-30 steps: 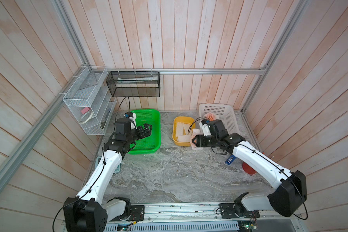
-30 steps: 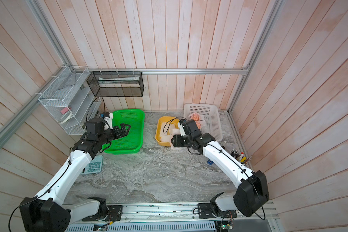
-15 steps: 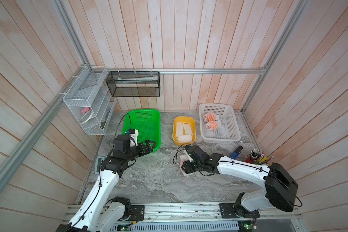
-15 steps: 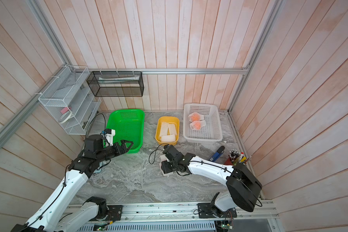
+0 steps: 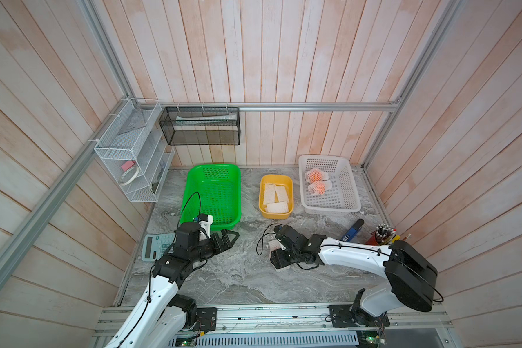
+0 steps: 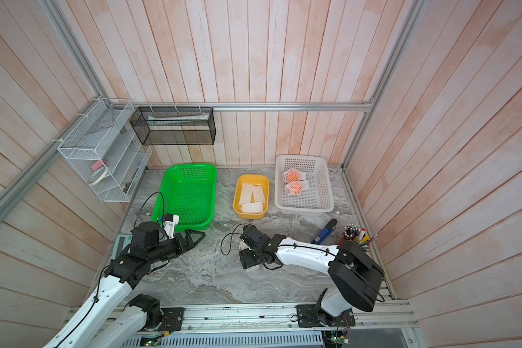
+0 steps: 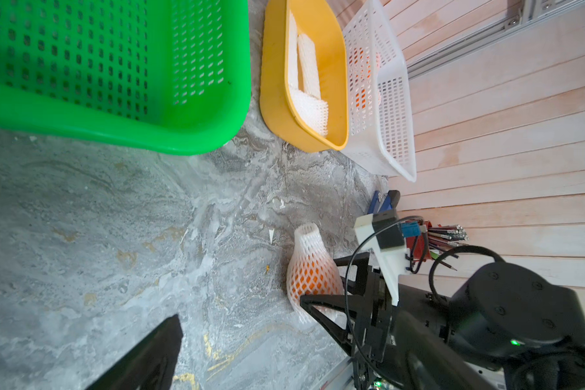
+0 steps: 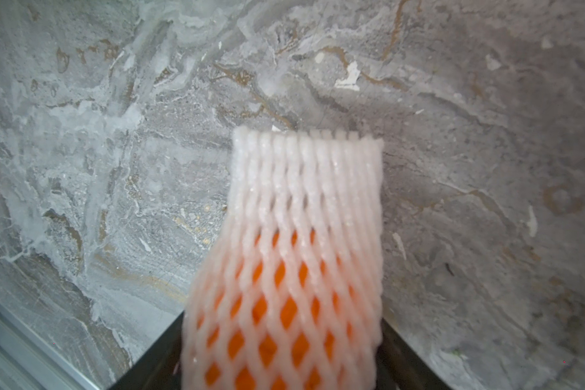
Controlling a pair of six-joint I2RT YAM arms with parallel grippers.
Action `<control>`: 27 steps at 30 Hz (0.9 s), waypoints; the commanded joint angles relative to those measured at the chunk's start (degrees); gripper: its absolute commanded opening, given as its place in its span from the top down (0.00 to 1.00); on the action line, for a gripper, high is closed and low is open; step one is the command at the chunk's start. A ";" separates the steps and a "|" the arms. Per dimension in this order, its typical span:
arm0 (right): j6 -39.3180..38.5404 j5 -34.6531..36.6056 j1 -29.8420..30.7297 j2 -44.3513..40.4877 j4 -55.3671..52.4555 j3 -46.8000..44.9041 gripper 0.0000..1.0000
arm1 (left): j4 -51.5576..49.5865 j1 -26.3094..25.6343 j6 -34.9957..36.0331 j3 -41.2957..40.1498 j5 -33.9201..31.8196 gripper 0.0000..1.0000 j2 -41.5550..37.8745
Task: Remove foam nets from oranges
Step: Place the orange at the center of the board.
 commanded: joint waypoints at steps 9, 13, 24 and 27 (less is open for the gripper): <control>-2.18 -0.13 0.33 -7.00 -5.73 1.34 0.18 | 11.08 -9.91 -8.83 -0.25 -3.32 0.00 8.34; -0.22 0.79 0.24 -12.44 -8.84 1.62 0.16 | 15.87 -13.21 -10.83 -0.06 -3.36 0.00 12.90; 7.30 -0.73 -6.32 -28.25 -10.97 -5.29 0.12 | 18.60 -19.28 -10.35 7.36 -0.23 0.00 29.55; 7.45 -3.86 -7.24 -30.82 -9.14 -7.60 0.12 | 21.62 -19.86 -12.34 6.81 -0.18 0.00 32.07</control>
